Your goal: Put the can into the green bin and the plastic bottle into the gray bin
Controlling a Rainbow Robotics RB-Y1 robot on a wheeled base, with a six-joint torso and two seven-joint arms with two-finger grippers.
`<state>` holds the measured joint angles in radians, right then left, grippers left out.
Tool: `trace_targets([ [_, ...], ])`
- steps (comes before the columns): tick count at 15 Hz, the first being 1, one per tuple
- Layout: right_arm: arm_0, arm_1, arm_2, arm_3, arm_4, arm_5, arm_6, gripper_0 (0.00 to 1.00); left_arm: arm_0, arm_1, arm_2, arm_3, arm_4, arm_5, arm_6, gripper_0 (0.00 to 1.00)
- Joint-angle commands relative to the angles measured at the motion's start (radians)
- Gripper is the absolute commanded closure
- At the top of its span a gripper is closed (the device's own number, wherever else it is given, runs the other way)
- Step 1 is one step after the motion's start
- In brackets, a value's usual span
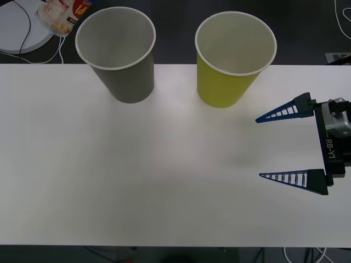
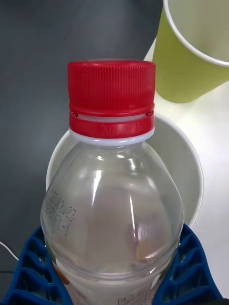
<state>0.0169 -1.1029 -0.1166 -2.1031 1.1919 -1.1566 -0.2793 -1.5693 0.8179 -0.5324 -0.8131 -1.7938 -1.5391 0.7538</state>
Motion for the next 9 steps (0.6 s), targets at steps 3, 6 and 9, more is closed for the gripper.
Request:
trace_targets([
  [3, 0.000, 0.000, 0.000, 0.000, 0.000, 0.000, 0.000, 0.00, -0.026, -0.074, 0.000, 0.022, -0.068, 0.022, 0.021, 1.00],
  [6, 0.000, 0.000, 0.000, 0.000, 0.000, 0.000, 0.000, 0.00, -0.031, -0.109, 0.002, 0.028, -0.085, 0.040, 0.039, 1.00],
  [9, 0.000, 0.000, 0.000, 0.000, 0.000, 0.000, 0.000, 0.00, -0.031, -0.131, 0.000, 0.034, -0.098, 0.056, 0.048, 1.00],
])
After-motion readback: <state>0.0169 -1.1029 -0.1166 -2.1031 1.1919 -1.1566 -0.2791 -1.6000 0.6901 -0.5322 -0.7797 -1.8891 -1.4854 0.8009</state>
